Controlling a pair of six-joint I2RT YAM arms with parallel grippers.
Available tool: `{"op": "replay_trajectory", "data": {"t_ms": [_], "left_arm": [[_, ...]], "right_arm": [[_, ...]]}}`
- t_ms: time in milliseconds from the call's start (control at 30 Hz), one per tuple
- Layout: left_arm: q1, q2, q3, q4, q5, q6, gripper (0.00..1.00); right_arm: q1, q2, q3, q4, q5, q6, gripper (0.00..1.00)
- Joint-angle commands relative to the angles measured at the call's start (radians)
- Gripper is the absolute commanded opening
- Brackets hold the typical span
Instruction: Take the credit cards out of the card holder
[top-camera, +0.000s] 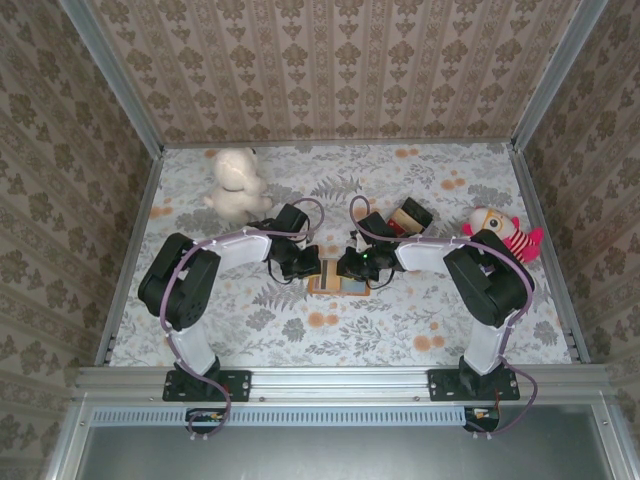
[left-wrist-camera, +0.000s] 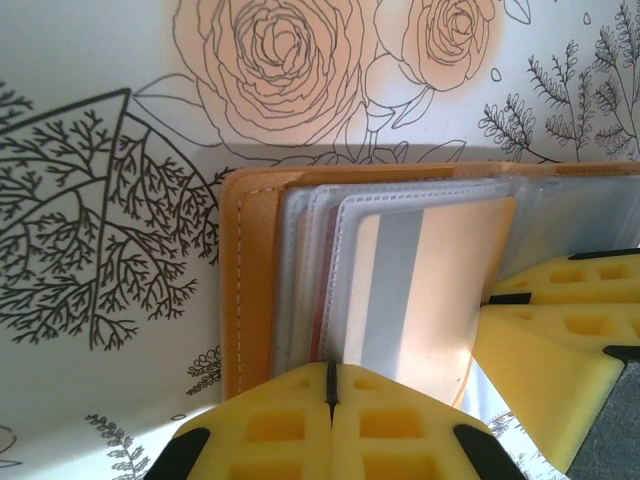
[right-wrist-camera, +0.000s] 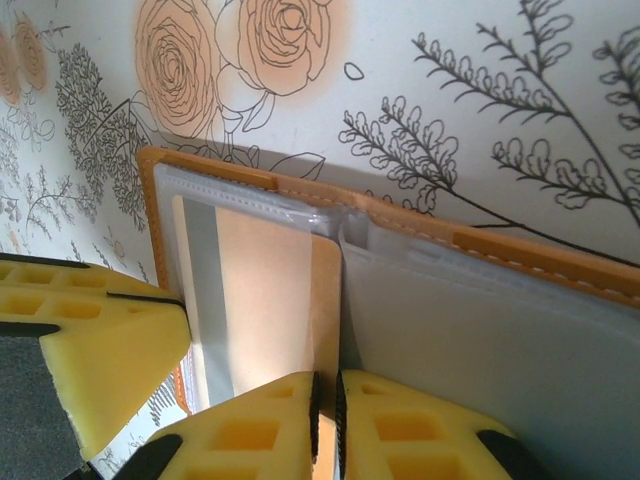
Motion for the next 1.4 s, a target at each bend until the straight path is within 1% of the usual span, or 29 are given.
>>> {"op": "replay_trajectory", "data": {"t_ms": [0,300,567,700,767,833,867,1067,1233,1367], "left_arm": [[-0.008,0.035,-0.018,-0.062,-0.062,0.018,0.02],[-0.007,0.024,-0.012,-0.082,-0.085,0.024,0.01],[-0.001,0.021,-0.009,-0.083,-0.081,0.027,0.01],[0.001,0.018,0.011,-0.084,-0.072,0.033,0.01],[0.001,0.012,0.024,-0.081,-0.066,0.037,0.01],[0.001,-0.003,0.038,-0.076,-0.057,0.057,0.01],[0.001,-0.013,0.044,-0.081,-0.061,0.067,0.01],[-0.004,-0.069,0.061,-0.08,-0.052,0.088,0.01],[-0.017,-0.05,0.052,-0.019,0.003,0.06,0.01],[-0.031,-0.019,0.067,-0.015,0.004,0.055,0.01]], "right_arm": [[0.0,0.022,0.008,0.006,-0.031,-0.009,0.11],[-0.026,-0.033,-0.017,-0.028,-0.006,-0.019,0.0],[-0.054,-0.085,-0.049,-0.052,-0.006,-0.025,0.0],[-0.059,-0.085,-0.046,-0.056,-0.017,-0.026,0.0],[-0.059,-0.07,-0.045,-0.048,-0.028,-0.023,0.04],[-0.059,-0.051,-0.045,-0.04,-0.032,-0.018,0.11],[-0.059,-0.044,-0.045,-0.038,-0.031,-0.016,0.13],[-0.059,-0.011,-0.048,-0.026,-0.028,-0.013,0.22],[-0.059,0.002,-0.055,-0.001,-0.039,-0.009,0.26],[-0.059,0.003,-0.055,-0.002,-0.039,-0.01,0.27]]}}
